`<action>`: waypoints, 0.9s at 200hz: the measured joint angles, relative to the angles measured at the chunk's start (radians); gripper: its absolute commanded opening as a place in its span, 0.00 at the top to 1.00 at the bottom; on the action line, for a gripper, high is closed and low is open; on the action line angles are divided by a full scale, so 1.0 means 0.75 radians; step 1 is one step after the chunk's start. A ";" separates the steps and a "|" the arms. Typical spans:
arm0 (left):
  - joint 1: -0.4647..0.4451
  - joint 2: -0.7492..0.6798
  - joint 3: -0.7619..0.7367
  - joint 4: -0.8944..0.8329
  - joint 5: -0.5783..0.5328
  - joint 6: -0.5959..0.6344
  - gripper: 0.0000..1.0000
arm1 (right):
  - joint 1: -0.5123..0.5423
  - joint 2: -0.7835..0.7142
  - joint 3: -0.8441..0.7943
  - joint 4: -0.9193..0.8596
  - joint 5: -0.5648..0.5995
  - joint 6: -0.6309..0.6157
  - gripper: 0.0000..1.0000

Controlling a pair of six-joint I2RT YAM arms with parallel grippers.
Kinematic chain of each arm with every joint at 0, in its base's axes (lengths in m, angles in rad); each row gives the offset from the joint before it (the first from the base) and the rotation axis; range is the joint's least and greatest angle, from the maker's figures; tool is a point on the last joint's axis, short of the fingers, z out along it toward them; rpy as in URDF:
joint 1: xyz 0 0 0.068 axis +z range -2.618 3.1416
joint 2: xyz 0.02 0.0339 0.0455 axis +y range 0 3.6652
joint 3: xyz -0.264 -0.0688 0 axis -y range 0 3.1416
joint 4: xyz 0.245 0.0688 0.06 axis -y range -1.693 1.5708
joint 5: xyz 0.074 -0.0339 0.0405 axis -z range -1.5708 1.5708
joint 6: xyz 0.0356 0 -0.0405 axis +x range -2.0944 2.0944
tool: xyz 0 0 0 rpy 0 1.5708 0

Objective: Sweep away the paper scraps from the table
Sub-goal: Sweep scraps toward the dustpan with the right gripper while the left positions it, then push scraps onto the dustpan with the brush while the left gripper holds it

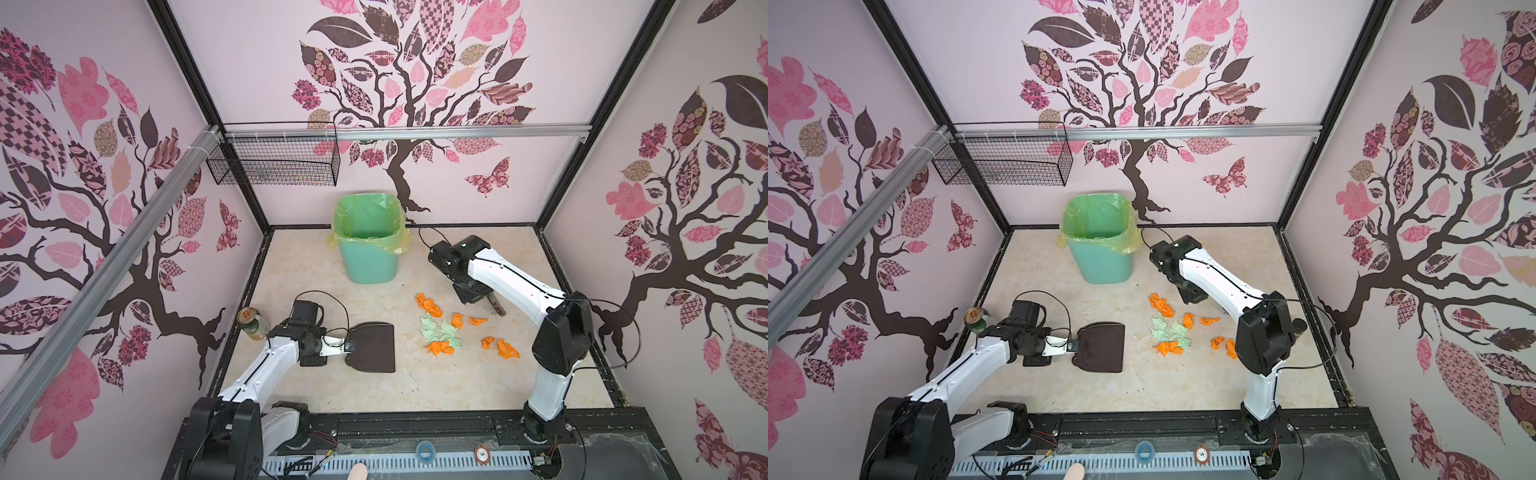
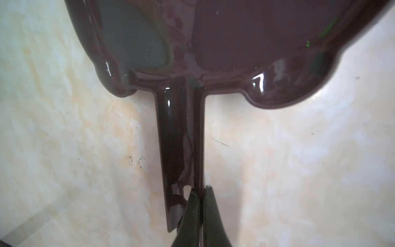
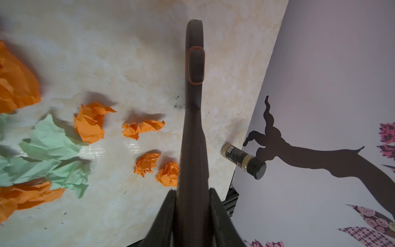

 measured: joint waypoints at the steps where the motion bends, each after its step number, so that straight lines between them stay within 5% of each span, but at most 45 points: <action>1: 0.001 0.007 0.002 0.003 -0.001 -0.001 1.00 | 0.001 -0.003 -0.002 -0.001 -0.002 0.001 1.00; 87: -0.010 0.242 0.173 0.230 -0.112 0.023 1.00 | 0.015 -0.099 -0.017 -0.012 -0.248 0.070 1.00; 180: -0.208 0.263 0.177 0.340 -0.249 0.017 1.00 | 0.029 -0.110 0.040 -0.047 -0.447 0.097 1.00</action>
